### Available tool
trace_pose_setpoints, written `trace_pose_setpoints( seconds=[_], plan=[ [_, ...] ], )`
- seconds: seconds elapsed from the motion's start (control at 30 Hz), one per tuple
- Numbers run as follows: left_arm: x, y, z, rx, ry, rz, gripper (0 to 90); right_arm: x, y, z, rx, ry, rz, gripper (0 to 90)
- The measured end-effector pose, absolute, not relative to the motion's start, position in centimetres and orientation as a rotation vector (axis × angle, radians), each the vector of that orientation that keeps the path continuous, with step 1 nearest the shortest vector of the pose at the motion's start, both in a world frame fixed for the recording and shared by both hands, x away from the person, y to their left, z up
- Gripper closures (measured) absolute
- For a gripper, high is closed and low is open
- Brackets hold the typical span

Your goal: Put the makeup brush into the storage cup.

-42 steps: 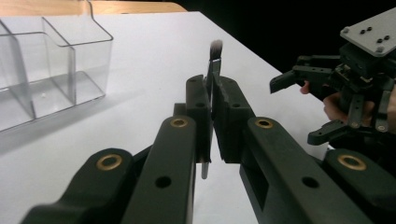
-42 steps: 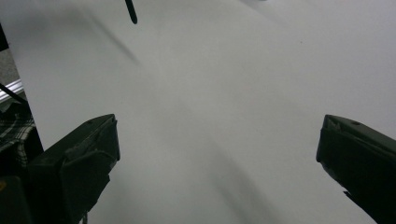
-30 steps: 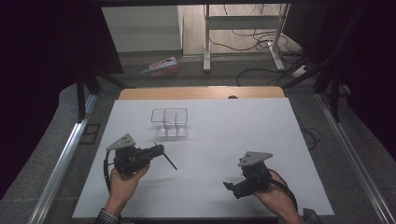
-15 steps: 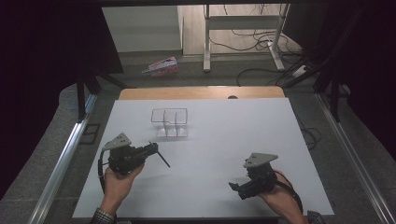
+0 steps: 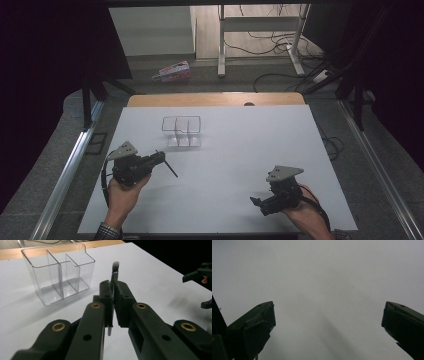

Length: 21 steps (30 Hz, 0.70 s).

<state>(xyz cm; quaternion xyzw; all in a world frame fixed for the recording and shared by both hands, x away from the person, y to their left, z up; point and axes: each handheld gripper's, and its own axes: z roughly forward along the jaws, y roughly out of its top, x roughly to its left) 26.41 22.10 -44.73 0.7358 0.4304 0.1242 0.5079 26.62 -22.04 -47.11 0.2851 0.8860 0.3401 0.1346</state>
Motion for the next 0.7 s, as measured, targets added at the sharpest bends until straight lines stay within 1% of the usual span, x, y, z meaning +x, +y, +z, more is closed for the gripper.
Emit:
trace_pose_setpoints(
  seconds=[0.7],
  plan=[
    [26.8,23.1,-44.4,1.793,1.072,0.361,85.3,26.2,-24.7,-47.4,0.906,2.504,0.946,0.0]
  ],
)
